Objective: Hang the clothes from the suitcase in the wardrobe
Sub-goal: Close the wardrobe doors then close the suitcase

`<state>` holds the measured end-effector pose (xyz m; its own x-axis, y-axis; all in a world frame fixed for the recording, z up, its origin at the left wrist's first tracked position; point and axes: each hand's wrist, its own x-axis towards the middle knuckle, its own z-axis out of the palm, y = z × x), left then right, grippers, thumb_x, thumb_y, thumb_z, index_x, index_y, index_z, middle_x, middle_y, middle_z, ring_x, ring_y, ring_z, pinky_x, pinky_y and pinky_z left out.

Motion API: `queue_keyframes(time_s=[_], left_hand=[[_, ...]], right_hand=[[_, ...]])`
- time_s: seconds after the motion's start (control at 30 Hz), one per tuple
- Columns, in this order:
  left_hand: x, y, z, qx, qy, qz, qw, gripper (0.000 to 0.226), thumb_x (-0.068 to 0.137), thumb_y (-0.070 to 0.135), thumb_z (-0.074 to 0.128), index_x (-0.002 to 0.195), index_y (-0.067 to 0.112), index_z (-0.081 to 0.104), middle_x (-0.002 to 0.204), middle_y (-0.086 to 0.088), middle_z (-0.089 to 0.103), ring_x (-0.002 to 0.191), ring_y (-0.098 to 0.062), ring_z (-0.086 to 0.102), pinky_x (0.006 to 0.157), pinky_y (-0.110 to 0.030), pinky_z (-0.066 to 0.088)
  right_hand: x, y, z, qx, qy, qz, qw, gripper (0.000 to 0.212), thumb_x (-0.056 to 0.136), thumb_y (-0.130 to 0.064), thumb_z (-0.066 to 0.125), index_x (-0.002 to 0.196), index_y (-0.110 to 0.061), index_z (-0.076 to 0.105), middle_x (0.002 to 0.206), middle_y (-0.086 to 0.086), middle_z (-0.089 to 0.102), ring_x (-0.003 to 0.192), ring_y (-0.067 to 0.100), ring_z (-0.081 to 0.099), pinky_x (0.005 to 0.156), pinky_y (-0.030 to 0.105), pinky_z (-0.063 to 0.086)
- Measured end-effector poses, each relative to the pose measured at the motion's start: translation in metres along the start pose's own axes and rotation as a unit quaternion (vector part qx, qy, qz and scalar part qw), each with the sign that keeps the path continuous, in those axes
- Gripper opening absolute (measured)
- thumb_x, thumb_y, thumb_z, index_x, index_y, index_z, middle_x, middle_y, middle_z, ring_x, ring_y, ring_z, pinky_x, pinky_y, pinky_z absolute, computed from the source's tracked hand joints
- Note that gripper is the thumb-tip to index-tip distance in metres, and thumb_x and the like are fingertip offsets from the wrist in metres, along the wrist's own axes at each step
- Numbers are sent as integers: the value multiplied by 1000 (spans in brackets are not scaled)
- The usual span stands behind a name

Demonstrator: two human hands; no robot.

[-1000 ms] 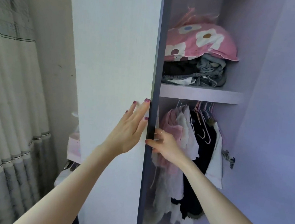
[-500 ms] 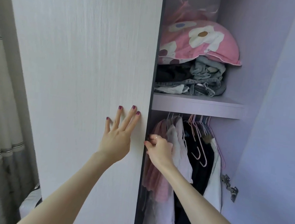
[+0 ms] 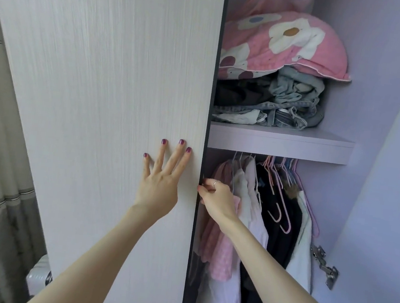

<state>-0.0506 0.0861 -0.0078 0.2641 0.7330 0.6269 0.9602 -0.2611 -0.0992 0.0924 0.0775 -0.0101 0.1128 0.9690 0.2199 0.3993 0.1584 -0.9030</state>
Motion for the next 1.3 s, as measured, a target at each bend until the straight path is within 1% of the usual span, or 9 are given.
queue_keyframes(time_s=[0.13,0.23,0.47,0.63,0.77,0.97,1.1,1.17,1.3], left_hand=[[-5,1,-18,-46,-61,-9,997,74,93,5,34,148,24,-12,149,9,-31,141,-28,-23,116,-54,5],[-25,8,-31,-132,-114,-29,984,62,97,11,33,149,22,-1,157,4,-12,145,-25,-13,117,-45,8],[-103,40,-68,-323,-122,23,938,47,98,9,34,143,18,32,149,1,31,140,-16,21,111,-24,18],[-140,78,-103,-371,-132,75,916,44,95,5,36,138,14,41,143,-2,40,131,-21,37,107,-24,27],[-148,119,-135,-394,-127,110,903,43,95,5,37,137,15,41,142,-2,40,132,-22,36,108,-27,28],[-151,195,-179,-415,-117,162,888,42,97,8,37,139,16,38,144,-2,37,134,-18,33,102,-15,20],[-143,253,-197,-428,-112,167,881,42,97,9,38,138,18,39,143,-1,38,124,-30,43,104,-30,32],[-139,282,-205,-439,-100,179,875,42,97,9,40,138,19,40,144,-1,37,132,-24,37,109,-31,31],[-135,332,-217,-455,-92,185,866,42,98,12,38,139,21,38,146,3,35,137,-13,29,108,-19,19]], right_hand=[[-15,3,-6,-13,-26,18,999,30,92,-16,53,120,-5,59,101,6,66,108,24,59,97,40,48],[-38,10,-17,-28,-29,34,999,39,93,-23,52,130,-12,52,99,-6,61,118,18,53,102,37,45],[-145,12,-80,-65,24,61,996,45,94,-35,49,136,-18,43,117,1,56,110,19,58,100,38,46],[-231,11,-138,-120,105,74,984,43,96,-32,47,135,-16,43,110,1,61,99,19,58,89,31,46],[-284,-6,-200,-156,186,58,968,40,97,-28,46,135,-17,43,121,1,60,97,14,52,82,23,37],[-337,-32,-281,-203,322,-40,924,38,97,-23,45,135,-17,44,127,-3,56,104,10,54,88,22,39],[-356,-43,-335,-202,437,-98,871,28,96,-21,46,121,-13,55,113,-3,61,90,9,54,81,22,40],[-360,-40,-364,-199,463,-94,859,28,96,-22,48,120,-9,53,117,2,59,93,14,56,82,23,39],[-352,-22,-407,-139,349,-10,927,45,99,-28,40,141,-11,36,136,2,48,125,17,47,99,22,33]])
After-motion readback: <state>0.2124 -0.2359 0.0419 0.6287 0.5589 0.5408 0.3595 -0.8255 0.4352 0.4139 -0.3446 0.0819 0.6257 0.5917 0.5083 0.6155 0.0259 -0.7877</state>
